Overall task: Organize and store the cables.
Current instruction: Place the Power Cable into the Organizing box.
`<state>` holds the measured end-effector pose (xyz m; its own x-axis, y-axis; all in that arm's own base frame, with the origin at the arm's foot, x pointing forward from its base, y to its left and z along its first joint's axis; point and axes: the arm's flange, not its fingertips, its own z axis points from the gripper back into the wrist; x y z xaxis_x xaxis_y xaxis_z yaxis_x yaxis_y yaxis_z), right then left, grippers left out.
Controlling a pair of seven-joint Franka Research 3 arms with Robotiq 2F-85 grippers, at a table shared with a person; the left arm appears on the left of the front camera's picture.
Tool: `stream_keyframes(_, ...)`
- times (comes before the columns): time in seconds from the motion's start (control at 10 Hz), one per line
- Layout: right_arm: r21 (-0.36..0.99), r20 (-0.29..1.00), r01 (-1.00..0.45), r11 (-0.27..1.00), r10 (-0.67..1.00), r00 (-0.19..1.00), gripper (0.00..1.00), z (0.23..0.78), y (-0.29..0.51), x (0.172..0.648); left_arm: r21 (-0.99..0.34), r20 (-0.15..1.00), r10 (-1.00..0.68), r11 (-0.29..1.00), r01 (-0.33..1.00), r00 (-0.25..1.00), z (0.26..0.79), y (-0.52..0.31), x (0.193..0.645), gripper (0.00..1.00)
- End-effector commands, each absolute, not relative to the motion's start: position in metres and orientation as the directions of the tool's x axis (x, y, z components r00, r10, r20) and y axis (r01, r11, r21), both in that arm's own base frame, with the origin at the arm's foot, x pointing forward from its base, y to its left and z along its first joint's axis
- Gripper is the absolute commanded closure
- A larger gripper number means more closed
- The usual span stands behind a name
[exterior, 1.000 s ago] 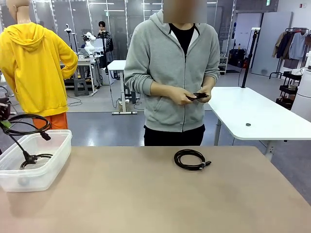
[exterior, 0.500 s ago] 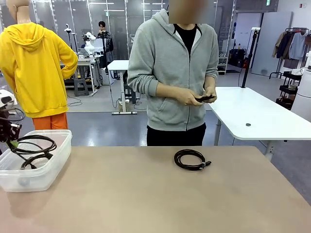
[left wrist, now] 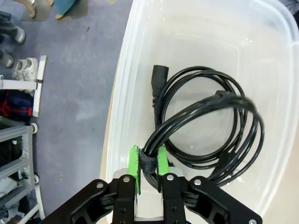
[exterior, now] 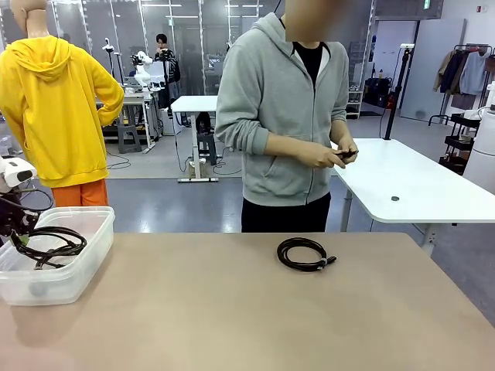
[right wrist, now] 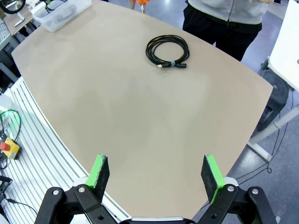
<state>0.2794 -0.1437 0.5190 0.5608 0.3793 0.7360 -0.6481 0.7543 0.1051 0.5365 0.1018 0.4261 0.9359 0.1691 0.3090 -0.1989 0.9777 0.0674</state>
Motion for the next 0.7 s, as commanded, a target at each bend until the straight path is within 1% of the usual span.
stream_keyframes(0.0, 0.101, 0.742, -0.661, 0.744, 0.386, 0.547, 0.00, 0.519, -0.144, 0.279, 0.062, 0.347, 0.183, 0.974, -0.218, 0.920, 0.428, 0.087, 0.537, 0.49)
stream_keyframes(0.3, 0.101, 0.742, -0.661, 0.744, 0.386, 0.547, 0.00, 0.519, -0.144, 0.279, 0.052, 0.358, 0.193, 0.973, -0.226, 0.914, 0.436, 0.080, 0.535, 0.01)
stream_keyframes(0.6, 0.101, 0.742, -0.661, 0.744, 0.386, 0.547, 0.00, 0.519, -0.144, 0.279, 0.074, 0.377, 0.203, 0.966, -0.248, 0.904, 0.439, 0.076, 0.529, 0.00)
